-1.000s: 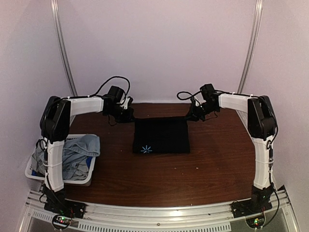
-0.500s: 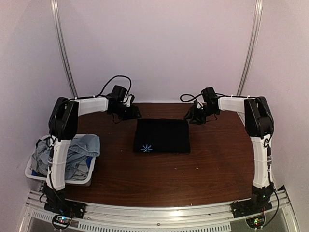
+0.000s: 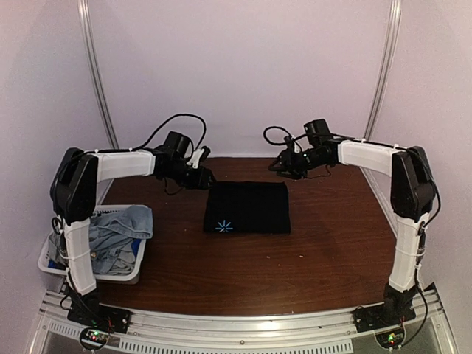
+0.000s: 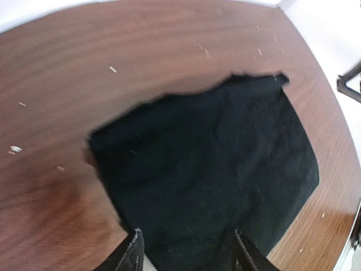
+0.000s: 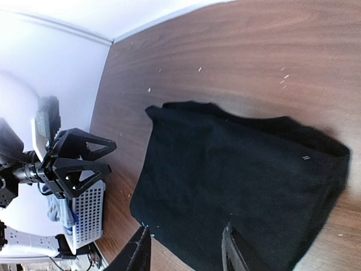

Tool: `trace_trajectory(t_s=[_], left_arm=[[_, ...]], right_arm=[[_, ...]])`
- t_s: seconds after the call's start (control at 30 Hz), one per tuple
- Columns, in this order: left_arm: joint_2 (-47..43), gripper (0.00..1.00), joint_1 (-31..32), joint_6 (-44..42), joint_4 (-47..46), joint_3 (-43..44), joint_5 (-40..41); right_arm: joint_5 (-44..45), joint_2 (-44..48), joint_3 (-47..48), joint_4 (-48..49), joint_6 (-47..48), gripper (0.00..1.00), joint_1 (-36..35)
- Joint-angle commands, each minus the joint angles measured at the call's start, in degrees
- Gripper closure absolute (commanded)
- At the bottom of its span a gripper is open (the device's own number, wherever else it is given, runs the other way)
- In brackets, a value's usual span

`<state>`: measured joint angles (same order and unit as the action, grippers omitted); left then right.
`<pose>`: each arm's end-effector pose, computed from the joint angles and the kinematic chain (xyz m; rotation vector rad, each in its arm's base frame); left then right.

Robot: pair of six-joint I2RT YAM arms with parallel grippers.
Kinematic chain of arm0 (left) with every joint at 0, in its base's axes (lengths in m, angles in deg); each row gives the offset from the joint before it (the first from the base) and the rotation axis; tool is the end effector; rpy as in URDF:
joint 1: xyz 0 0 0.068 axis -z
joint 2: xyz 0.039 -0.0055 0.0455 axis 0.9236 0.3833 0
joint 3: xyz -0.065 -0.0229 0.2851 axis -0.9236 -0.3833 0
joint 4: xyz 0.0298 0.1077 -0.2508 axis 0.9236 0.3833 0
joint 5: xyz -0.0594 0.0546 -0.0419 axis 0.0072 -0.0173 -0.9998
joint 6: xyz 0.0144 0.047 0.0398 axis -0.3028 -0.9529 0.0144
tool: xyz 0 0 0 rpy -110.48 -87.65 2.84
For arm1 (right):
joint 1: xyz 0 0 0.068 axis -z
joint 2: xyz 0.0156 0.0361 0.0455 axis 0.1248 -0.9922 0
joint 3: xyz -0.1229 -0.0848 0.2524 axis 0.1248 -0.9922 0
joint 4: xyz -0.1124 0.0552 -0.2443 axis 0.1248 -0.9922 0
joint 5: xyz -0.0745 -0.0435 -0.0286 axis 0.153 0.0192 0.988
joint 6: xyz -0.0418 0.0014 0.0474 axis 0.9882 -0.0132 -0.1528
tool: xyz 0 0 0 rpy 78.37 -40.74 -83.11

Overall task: Fold and stack the mixed laundry pile
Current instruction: Fold the 2/3-rectangle-folded T-shirt at the center of the board, then move the square-folded T-shirt to the center of the board.

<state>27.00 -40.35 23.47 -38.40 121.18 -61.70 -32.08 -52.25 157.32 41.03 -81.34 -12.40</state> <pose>0.4235 -0.2369 0.2135 0.3280 2.4504 -0.8281 0.4449 0.1912 0.2598 -0.1307 2.4275 1.2388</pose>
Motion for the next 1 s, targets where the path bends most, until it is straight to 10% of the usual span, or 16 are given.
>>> trace_trajectory(t_s=[0.0,0.63,0.97], left_arm=[[1.61,0.48,4.05,-2.51,-1.86,-2.65,-1.89],[-22.91,0.6,19.8,5.41,-4.07,-40.27,-2.01],[-37.12,0.29,11.4,-1.31,0.1,-35.19,-1.35]], right_arm=[[-3.79,-5.7,-2.29,1.08,0.52,0.57,-3.93],[-7.45,14.39,-41.42,6.54,-0.43,0.58,-15.45],[-2.63,30.33,-34.4,-10.95,14.93,0.48,-4.27]])
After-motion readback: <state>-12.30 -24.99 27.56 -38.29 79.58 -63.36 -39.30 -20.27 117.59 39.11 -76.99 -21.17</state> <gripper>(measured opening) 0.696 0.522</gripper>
